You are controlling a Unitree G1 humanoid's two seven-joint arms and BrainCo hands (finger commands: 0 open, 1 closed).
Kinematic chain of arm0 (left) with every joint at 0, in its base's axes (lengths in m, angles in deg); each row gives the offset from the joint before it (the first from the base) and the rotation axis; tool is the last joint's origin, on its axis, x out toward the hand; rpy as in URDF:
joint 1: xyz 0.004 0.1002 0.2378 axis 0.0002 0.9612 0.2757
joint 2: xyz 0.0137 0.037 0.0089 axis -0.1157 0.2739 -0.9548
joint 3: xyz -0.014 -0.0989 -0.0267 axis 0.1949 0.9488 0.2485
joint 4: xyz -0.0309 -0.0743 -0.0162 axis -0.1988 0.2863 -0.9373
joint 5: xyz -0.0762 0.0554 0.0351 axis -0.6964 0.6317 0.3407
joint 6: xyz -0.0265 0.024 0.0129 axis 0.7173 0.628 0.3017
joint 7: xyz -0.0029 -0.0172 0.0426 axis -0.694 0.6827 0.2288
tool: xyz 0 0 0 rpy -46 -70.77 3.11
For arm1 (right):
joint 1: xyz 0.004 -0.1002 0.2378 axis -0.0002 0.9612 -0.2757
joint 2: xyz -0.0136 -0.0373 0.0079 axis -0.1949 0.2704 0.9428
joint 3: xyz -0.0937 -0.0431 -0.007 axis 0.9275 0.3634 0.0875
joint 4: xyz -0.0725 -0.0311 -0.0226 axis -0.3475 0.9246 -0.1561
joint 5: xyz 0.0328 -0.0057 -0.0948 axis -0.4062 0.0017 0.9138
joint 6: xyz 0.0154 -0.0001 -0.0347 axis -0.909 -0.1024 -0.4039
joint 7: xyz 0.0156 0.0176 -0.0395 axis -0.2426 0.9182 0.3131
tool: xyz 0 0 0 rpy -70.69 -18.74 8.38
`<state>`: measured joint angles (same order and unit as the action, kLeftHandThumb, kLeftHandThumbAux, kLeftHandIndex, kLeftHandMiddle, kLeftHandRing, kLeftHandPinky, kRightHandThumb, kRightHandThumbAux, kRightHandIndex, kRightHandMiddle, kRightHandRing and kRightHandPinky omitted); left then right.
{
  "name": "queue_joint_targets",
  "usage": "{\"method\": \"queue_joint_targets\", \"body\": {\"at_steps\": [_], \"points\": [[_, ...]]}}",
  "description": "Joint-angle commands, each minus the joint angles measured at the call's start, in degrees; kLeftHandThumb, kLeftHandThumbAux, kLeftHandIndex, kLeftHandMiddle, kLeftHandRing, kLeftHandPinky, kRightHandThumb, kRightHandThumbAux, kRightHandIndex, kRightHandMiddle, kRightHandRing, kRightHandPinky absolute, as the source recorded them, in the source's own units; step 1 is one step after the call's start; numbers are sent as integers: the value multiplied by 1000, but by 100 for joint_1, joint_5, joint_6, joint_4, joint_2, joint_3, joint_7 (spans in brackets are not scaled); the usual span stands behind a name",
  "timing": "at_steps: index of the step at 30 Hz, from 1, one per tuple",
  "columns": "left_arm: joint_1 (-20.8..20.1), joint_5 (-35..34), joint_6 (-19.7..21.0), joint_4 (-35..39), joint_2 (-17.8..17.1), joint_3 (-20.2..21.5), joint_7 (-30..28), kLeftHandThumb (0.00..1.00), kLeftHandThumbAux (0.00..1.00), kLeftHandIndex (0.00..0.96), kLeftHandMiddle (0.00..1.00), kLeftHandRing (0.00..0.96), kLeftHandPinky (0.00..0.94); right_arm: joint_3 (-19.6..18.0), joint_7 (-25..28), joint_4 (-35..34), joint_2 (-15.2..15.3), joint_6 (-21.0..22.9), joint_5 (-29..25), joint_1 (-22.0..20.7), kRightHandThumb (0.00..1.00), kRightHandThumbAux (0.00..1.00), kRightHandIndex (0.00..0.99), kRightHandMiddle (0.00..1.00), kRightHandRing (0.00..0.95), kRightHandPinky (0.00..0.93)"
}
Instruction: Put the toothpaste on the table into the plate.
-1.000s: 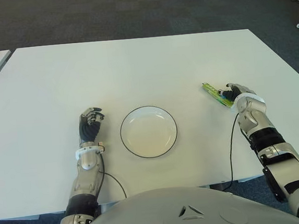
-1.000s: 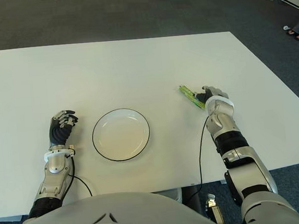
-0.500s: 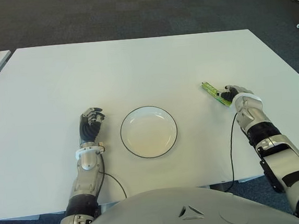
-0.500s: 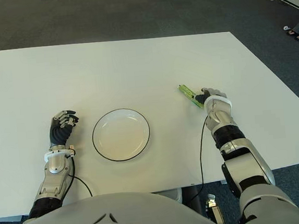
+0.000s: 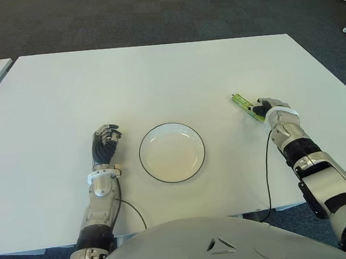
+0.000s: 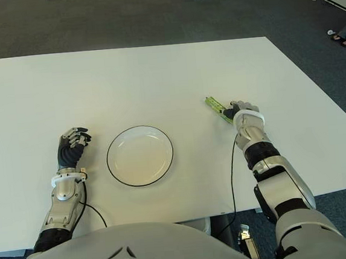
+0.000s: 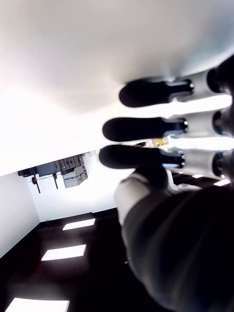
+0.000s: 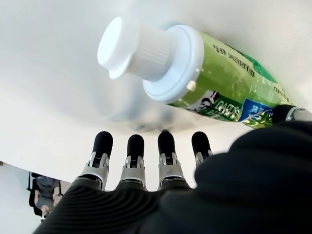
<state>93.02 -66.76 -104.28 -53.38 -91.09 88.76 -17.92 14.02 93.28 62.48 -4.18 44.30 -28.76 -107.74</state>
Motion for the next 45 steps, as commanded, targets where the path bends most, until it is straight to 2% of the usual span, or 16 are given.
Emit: {"method": "queue_joint_targets", "body": {"at_steps": [1,17,32,45], "points": [[-52,81,15,-44,49,-18,62,707,723,427,546,540,509,237,-12,388,-371,-101,-46,58,486,146,0,0,0,0],[-10,30,-45,-25,130,17,41,705,723,427,544,535,502,530,-272,955,-814,-204,-90,31,524,138,0,0,0,0],[42,28,-230,-54,138,27,35,704,723,427,531,530,509,1071,-418,880,-1127,47,188,277,540,156,0,0,0,0],[91,12,-108,92,173,14,4,703,724,428,526,520,504,1189,-597,855,-1271,406,264,387,557,225,0,0,0,0]]}}
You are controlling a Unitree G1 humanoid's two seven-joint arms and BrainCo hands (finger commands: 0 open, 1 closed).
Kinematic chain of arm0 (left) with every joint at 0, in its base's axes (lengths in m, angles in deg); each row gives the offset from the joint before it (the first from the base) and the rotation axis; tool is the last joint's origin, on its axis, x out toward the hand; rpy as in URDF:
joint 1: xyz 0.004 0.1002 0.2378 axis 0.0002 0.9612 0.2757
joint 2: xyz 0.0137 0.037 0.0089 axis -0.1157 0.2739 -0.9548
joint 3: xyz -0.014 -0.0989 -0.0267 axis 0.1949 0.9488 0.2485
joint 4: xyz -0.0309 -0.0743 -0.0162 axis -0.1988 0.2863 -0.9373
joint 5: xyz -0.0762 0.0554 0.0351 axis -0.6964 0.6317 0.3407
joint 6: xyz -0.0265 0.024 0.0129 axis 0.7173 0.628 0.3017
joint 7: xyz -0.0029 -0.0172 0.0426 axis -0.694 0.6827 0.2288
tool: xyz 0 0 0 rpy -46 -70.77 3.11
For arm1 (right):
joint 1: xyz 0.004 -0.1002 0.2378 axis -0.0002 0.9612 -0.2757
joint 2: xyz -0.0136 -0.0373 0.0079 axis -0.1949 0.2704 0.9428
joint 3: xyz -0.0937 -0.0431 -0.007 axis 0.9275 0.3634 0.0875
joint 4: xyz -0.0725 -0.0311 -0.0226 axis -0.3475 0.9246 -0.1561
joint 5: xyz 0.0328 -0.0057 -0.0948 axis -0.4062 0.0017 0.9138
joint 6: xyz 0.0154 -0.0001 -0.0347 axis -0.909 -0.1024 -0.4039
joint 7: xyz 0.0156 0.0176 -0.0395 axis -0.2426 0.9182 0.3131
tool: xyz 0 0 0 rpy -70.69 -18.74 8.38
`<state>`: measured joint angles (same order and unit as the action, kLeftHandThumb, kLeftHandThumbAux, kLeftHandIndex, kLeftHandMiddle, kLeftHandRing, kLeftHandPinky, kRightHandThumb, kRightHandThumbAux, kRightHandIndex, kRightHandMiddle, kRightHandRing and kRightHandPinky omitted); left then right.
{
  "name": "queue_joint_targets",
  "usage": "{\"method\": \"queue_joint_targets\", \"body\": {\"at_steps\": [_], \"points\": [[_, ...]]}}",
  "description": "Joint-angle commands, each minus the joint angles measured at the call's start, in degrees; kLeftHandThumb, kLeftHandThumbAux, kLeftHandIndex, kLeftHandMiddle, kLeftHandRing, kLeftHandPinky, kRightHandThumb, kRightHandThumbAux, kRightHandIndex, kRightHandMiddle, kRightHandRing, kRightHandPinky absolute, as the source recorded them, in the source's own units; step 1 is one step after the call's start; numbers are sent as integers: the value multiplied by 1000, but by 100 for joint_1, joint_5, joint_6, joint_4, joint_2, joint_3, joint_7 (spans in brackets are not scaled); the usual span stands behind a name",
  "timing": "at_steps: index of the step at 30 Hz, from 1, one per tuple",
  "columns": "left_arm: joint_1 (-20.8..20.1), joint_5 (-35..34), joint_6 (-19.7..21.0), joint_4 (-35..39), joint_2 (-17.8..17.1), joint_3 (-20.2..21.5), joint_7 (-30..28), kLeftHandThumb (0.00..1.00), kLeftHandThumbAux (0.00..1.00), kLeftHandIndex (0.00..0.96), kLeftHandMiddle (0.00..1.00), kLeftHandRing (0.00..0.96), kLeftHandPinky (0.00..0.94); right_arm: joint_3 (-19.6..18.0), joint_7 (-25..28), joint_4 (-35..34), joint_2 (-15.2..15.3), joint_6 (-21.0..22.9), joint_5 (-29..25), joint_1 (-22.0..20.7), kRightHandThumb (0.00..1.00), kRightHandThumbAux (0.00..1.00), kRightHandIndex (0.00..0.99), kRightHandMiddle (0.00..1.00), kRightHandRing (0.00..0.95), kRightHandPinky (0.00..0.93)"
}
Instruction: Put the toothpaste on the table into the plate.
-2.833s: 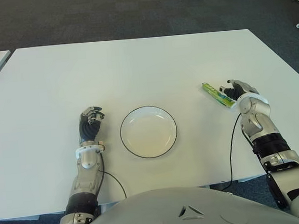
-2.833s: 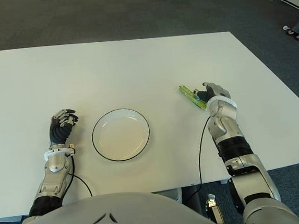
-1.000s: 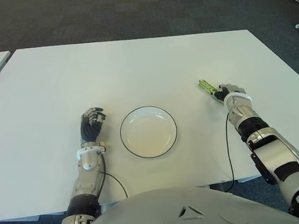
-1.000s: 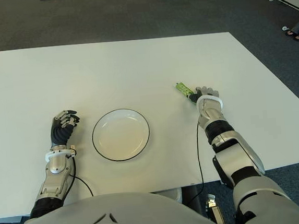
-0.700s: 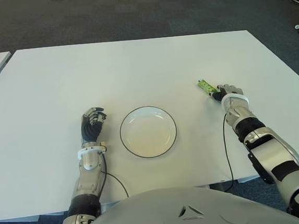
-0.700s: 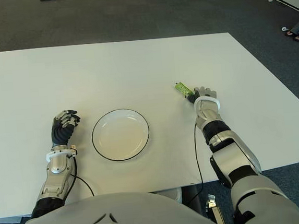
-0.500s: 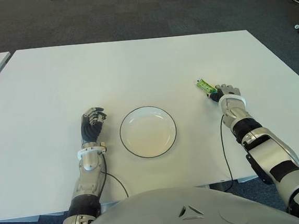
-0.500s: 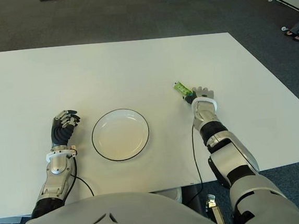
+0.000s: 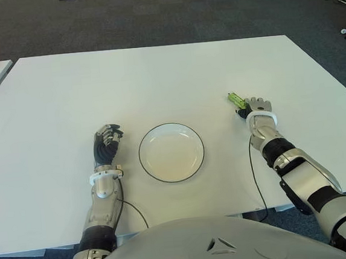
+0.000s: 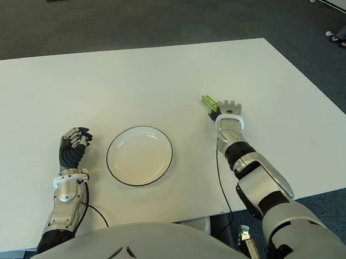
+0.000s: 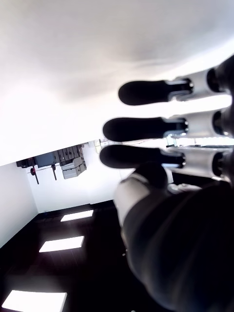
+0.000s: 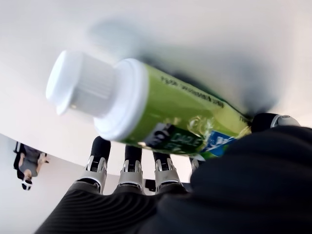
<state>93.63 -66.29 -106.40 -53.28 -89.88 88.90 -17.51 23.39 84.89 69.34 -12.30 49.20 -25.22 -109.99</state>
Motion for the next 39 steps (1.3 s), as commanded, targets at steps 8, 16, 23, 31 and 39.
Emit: {"method": "queue_joint_targets", "body": {"at_steps": [8,16,23,31,39], "points": [[42,-147,-12,43,59,17,-89,700,725,427,537,525,503,283,-180,436,-615,29,-59,658,567,284,0,0,0,0],[27,-178,-63,-12,43,28,-74,700,724,428,549,535,508,254,-755,699,-863,156,-36,723,575,355,0,0,0,0],[2,-153,-46,-47,24,42,-37,700,724,429,547,532,503,44,-1283,622,-969,209,-200,821,582,466,64,42,46,130],[4,-182,32,-7,39,76,-29,702,723,428,538,528,500,-414,-2101,675,-977,-225,-525,906,702,670,399,493,502,550],[17,-188,102,40,45,105,-33,703,724,427,527,523,499,-864,-2697,728,-1091,-464,-836,937,724,698,435,668,681,725]]}}
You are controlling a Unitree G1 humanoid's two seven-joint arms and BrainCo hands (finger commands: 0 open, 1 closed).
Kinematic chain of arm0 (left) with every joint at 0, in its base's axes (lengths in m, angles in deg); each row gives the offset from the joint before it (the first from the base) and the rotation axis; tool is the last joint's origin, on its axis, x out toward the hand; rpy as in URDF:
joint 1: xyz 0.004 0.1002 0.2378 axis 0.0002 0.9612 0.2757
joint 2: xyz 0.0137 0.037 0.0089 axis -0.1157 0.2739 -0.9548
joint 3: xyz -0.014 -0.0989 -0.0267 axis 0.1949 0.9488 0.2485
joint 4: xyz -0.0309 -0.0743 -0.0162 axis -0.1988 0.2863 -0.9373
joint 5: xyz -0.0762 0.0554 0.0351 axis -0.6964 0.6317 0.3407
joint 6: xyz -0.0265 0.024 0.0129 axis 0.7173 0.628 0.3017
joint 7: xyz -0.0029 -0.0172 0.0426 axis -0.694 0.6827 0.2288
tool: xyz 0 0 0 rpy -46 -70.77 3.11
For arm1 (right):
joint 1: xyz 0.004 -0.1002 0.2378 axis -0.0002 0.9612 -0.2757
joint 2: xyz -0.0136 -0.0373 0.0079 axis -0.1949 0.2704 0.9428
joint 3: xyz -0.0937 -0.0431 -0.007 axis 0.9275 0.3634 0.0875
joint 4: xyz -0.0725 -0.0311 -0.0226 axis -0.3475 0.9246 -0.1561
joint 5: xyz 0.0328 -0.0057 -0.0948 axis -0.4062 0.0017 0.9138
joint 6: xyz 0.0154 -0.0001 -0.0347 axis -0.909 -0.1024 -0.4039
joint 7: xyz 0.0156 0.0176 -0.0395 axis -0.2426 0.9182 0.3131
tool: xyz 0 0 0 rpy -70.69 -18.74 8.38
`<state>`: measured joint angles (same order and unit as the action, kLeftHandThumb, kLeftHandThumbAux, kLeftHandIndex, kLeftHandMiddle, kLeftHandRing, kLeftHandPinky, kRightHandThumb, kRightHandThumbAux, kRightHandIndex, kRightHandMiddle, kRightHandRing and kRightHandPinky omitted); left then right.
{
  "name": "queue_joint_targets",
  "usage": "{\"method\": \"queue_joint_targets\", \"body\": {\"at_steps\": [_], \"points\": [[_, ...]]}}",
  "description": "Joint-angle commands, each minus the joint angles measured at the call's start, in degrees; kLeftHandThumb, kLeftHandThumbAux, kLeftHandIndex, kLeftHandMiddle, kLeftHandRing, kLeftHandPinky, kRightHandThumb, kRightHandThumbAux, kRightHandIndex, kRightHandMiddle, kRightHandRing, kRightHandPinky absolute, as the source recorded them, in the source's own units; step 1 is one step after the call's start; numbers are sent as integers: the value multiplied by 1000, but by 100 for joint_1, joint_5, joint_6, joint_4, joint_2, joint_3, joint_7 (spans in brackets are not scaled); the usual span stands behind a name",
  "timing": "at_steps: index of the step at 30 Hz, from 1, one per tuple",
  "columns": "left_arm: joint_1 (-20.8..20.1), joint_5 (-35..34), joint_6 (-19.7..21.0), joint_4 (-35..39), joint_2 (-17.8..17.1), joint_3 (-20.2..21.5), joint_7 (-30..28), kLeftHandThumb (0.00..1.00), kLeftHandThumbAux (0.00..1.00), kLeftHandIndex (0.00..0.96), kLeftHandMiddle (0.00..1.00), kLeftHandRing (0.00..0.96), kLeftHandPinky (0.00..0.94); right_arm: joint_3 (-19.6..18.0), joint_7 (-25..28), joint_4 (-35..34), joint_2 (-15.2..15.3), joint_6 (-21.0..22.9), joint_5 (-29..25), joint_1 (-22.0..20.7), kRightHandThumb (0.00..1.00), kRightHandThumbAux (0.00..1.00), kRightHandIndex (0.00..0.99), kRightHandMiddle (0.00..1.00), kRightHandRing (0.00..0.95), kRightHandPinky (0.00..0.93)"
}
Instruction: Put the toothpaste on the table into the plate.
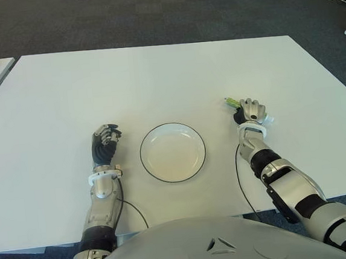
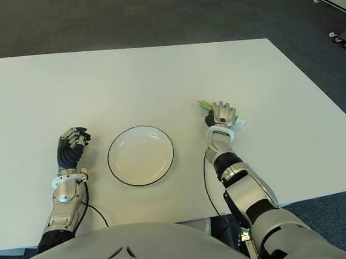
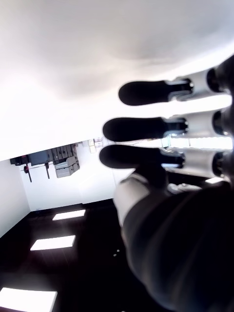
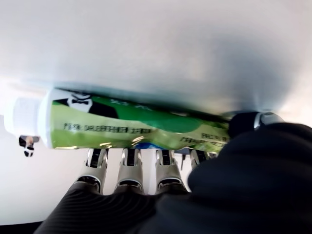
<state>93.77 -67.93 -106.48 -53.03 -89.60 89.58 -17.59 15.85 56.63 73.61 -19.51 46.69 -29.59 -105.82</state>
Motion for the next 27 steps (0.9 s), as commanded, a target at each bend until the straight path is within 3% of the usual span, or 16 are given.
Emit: {"method": "queue_joint_targets", "body": {"at_steps": [1,10,27], "points": [[5,-27,114,20,17,39,-31,703,724,427,527,523,499,-138,91,309,-381,-219,-418,516,725,699,436,681,694,738],[8,-18,133,26,-3,66,-57,703,723,428,523,513,494,-325,-142,160,-467,-93,-488,521,720,702,438,760,765,814],[-40,-52,65,-39,41,147,-21,703,723,429,524,517,507,-705,-599,51,-545,-256,-692,562,716,704,439,782,797,832]]}}
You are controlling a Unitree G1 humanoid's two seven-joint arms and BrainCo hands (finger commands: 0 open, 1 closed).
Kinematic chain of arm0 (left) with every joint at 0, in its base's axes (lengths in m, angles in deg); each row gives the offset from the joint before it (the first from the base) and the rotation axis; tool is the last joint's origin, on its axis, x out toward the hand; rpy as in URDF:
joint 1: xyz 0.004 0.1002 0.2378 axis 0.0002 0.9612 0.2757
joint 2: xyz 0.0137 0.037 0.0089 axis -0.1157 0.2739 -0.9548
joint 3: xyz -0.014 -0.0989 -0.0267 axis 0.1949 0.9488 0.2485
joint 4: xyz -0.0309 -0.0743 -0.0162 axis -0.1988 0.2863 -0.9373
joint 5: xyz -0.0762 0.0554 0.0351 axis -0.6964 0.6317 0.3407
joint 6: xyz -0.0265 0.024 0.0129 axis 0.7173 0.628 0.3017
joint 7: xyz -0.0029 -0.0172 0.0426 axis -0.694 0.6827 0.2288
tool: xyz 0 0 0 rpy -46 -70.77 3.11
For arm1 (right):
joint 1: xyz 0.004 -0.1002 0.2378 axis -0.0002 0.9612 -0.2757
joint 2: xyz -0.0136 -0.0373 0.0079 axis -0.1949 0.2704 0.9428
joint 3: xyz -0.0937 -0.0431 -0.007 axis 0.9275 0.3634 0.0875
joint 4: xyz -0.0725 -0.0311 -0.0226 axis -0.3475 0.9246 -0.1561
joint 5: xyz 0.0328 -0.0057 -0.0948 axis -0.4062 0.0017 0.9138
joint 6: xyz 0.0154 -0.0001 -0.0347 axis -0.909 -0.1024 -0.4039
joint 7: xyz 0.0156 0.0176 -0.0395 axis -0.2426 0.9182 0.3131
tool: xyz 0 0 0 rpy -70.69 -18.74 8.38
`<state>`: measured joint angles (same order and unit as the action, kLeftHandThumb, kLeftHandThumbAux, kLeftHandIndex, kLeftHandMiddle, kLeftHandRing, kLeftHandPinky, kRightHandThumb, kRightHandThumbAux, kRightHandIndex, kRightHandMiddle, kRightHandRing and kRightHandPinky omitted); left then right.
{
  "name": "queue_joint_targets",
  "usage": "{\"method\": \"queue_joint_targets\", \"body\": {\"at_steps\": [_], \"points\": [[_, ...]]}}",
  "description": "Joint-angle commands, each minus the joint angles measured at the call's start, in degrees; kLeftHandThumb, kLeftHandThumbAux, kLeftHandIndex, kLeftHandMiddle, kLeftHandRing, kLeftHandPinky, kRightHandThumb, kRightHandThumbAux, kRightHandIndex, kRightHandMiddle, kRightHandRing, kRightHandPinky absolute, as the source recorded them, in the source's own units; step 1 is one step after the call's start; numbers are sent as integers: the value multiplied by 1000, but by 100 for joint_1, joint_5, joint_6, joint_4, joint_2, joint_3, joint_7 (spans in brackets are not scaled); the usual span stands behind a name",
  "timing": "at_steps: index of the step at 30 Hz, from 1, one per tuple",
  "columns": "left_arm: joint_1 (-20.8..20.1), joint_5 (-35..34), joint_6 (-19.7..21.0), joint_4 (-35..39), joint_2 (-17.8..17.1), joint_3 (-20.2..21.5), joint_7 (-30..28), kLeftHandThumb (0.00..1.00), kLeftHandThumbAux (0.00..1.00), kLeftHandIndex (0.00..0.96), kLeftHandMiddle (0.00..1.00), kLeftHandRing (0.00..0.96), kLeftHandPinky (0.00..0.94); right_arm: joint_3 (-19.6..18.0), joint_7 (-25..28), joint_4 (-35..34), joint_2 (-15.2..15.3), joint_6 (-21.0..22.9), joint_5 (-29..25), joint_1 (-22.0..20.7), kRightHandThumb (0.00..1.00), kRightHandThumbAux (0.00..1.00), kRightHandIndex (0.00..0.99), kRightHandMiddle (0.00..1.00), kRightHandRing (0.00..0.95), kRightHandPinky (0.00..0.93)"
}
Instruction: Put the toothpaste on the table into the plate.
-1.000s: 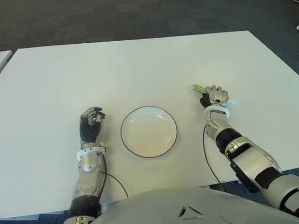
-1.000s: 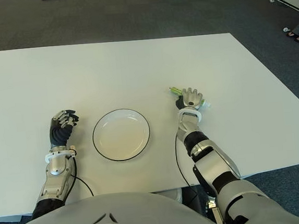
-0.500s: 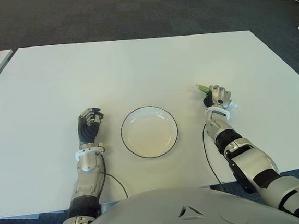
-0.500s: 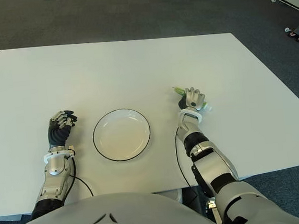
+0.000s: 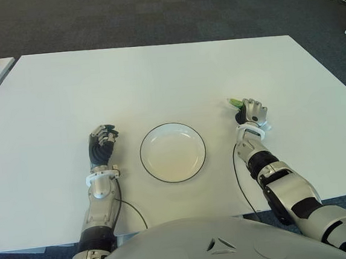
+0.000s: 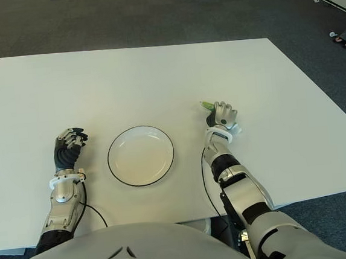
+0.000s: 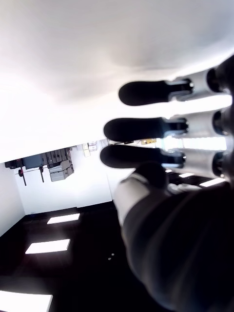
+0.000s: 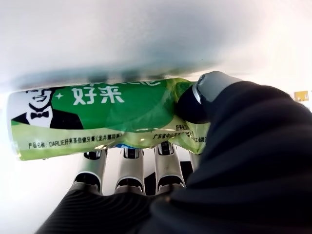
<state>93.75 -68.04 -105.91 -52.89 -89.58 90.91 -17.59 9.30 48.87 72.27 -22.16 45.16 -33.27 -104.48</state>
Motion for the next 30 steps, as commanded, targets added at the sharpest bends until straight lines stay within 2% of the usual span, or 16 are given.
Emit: {"method": "queue_joint_targets", "body": {"at_steps": [1,7,20,26,30], "points": [[-43,-32,2,-60,38,15,-11,703,723,429,525,517,508,-81,103,177,-279,-159,-341,437,716,704,439,782,797,828],[-66,-10,-3,-103,29,28,16,703,722,429,530,522,509,-215,-281,165,-268,-511,-428,485,714,706,439,781,795,823],[-88,43,-66,-180,-25,22,3,704,722,430,537,526,505,-422,-1313,-4,-162,-1788,-620,698,716,707,439,790,805,830],[-77,78,59,-129,-20,15,21,705,722,430,536,520,478,-390,-1740,-528,-133,-2225,-520,867,718,708,439,801,816,843],[-68,102,141,-81,-16,11,35,705,722,430,536,518,464,-321,-1776,-1098,-110,-2346,-422,1053,718,709,439,806,823,850]]}}
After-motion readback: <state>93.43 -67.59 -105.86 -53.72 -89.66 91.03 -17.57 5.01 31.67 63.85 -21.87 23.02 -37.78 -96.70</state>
